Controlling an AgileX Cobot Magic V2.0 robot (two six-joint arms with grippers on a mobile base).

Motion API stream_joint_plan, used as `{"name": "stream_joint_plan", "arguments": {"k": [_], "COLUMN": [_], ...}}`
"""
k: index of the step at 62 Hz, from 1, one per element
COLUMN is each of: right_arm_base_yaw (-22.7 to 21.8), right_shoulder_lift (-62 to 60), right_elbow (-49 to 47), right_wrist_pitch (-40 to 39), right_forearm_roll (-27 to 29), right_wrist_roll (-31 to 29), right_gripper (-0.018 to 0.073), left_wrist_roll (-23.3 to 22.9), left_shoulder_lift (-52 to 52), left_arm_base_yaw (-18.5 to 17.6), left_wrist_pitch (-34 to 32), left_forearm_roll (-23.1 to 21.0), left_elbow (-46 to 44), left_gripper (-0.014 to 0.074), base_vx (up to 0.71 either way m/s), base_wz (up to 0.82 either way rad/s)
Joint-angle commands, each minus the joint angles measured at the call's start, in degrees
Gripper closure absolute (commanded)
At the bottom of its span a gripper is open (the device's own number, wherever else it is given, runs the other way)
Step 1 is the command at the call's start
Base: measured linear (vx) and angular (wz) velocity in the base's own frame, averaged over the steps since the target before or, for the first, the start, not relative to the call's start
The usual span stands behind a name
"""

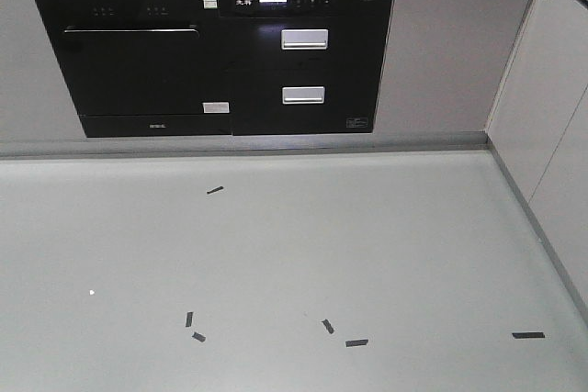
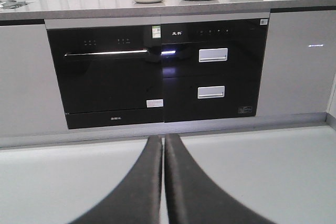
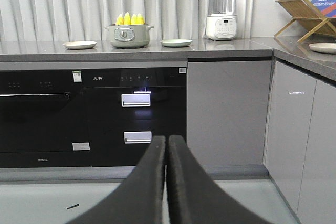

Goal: Distribute corn equally
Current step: 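Drive the base toward the counter with the steamer pot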

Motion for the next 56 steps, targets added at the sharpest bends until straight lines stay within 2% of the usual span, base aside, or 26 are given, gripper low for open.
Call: {"name": "stream_joint_plan", "arguments": {"k": [1, 56], "right_arm_base_yaw": [-0.22, -0.22], "right_shoulder_lift": [-0.33, -0.33], "right_elbow": [0.45, 0.45], "right_wrist_pitch": [-4.27, -4.27], "right_forearm_roll": [-0.68, -0.68], "right_wrist_roll": [-0.45, -0.45], "right_gripper": [0.0561, 0.0561], "left_wrist_roll": [-0.53, -0.53], "left_shoulder_lift": [-0.92, -0.92], "left_arm_base_yaw": [0.04, 0.04], "left_wrist_pitch": [-4.0, -4.0], "left_forearm_roll": [-0.07, -0.07], "left_elbow": [0.17, 0.17], "left_gripper": [0.0603, 0.0603], "base_vx": [0.0, 0.0], "base_wz": [0.0, 0.0]}}
